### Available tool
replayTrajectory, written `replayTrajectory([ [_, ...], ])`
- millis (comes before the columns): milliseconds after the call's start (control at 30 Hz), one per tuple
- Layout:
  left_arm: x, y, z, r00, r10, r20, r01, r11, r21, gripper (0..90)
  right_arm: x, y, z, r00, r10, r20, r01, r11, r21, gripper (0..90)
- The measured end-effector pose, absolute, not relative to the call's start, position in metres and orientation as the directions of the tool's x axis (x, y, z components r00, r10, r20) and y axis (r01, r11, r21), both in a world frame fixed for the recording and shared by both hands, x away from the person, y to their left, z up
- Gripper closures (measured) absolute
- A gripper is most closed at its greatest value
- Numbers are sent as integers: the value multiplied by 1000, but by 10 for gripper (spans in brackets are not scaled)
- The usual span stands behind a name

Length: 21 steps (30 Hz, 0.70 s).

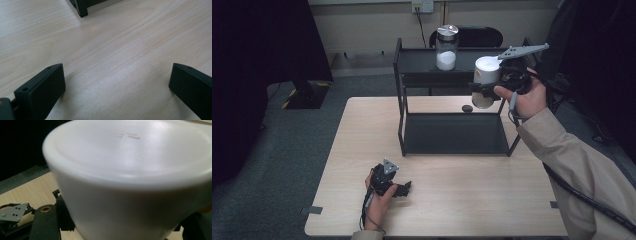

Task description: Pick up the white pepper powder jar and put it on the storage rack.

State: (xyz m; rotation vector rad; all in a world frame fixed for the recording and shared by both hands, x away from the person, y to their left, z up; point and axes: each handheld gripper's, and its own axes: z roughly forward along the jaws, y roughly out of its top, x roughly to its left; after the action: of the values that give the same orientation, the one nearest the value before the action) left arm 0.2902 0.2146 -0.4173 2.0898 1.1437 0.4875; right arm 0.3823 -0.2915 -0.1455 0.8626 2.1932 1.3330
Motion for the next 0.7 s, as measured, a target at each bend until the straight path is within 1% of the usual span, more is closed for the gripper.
replayTrajectory([
  [333,290,215,-417,540,841,-3,580,-370,726,1,386,-287,-124,-700,713,-48,285,340,896,304],
  [533,290,215,-417,541,841,-3,580,-370,726,0,390,-287,-115,-689,724,-27,295,314,902,304],
  [700,290,215,-417,540,841,-4,580,-369,726,1,393,-284,-106,-678,734,-40,288,316,904,304],
])
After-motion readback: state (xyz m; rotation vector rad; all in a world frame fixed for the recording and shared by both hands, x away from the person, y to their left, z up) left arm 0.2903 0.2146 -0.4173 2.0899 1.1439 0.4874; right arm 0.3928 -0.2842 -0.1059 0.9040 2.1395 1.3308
